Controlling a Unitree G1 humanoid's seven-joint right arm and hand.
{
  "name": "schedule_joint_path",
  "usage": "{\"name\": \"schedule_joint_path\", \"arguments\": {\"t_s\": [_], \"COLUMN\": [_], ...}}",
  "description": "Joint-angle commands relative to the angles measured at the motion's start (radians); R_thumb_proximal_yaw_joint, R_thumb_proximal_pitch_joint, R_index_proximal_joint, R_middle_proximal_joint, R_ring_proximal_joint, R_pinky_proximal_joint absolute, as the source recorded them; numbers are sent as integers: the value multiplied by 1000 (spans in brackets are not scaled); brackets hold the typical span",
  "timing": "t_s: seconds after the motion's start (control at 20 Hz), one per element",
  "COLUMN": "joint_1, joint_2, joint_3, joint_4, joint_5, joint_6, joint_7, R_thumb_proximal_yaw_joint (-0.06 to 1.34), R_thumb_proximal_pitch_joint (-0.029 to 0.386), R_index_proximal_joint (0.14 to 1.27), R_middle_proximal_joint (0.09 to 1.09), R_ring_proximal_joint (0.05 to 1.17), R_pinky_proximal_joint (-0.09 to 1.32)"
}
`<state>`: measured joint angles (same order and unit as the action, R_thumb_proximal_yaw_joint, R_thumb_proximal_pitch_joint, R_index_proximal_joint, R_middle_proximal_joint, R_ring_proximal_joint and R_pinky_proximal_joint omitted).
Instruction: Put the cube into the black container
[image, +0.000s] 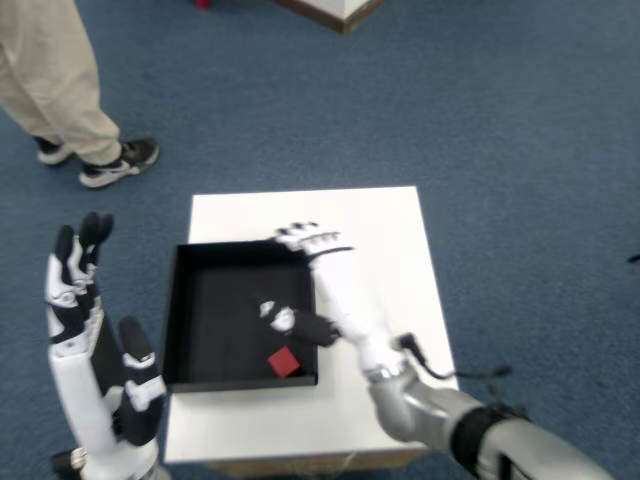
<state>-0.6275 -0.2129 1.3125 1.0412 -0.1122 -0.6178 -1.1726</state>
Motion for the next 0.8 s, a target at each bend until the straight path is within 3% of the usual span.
{"name": "schedule_joint_path", "arguments": {"t_s": [0.05,0.1,0.2,0.25,0.35,0.5,0.8], "joint_1": [9,28,48,56,87,136,157], "joint_2": [-66,-95,-160,-186,-217,-229,-214], "joint_3": [-96,-118,-137,-143,-150,-152,-138], "joint_4": [16,14,-33,-36,-2,52,142], "joint_5": [117,149,150,140,150,233,399], "joint_6": [-286,-387,-548,-575,-615,-725,-824], "joint_7": [-64,-64,-85,-100,-112,-76,31], "R_thumb_proximal_yaw_joint": [566,561,475,444,386,165,29], "R_thumb_proximal_pitch_joint": [54,87,226,251,253,206,185], "R_index_proximal_joint": [459,456,444,436,397,303,268], "R_middle_proximal_joint": [370,371,363,358,348,279,241], "R_ring_proximal_joint": [364,365,361,356,358,331,288], "R_pinky_proximal_joint": [329,332,327,320,321,248,201]}}
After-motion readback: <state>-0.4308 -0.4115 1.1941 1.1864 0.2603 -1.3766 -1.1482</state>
